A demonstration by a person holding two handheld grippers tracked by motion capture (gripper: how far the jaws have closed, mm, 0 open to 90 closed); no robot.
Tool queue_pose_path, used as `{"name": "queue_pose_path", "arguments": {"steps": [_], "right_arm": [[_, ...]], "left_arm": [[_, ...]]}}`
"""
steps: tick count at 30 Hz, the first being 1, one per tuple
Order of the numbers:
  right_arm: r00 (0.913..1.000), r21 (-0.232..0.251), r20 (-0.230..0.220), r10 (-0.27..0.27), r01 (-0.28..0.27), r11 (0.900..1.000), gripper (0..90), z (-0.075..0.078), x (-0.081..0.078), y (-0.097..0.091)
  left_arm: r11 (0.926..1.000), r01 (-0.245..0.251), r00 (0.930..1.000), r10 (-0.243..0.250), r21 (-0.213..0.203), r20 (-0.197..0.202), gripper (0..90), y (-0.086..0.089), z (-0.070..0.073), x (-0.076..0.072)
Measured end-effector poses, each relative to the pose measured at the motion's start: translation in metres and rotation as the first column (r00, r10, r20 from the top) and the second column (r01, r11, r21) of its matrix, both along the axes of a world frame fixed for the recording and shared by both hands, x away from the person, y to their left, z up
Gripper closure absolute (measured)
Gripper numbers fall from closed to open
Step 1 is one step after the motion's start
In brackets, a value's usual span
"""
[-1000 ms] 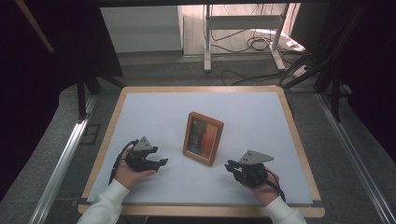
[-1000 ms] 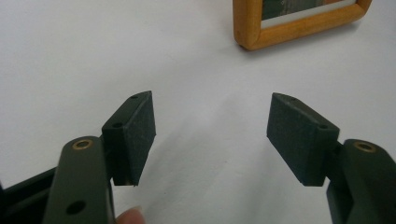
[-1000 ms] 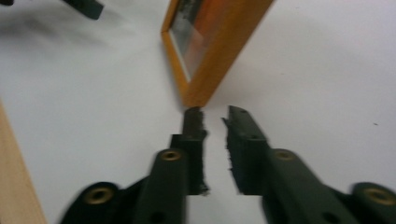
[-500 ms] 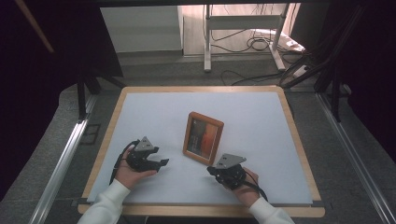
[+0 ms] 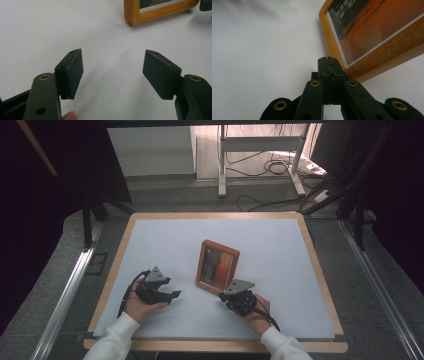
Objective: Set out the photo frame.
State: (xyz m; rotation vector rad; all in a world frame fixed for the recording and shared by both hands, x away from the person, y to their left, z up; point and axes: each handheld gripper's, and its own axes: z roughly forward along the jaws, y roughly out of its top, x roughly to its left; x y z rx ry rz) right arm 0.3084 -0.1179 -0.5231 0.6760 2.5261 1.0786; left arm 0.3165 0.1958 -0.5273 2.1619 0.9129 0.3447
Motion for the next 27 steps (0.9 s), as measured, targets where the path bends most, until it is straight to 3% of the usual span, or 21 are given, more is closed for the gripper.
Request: {"name": "queue_pose_path", "arguments": {"steps": [27], "right_arm": [[0.9993,0.003,-0.007,-0.036,0.036,0.9994,90.0,-0.003,0.009,-0.011]], "left_arm": [[1.0000,0.006,1.0000,-0.005,0.005,-0.007,32.4,0.000,-0.001,0.000]]}}
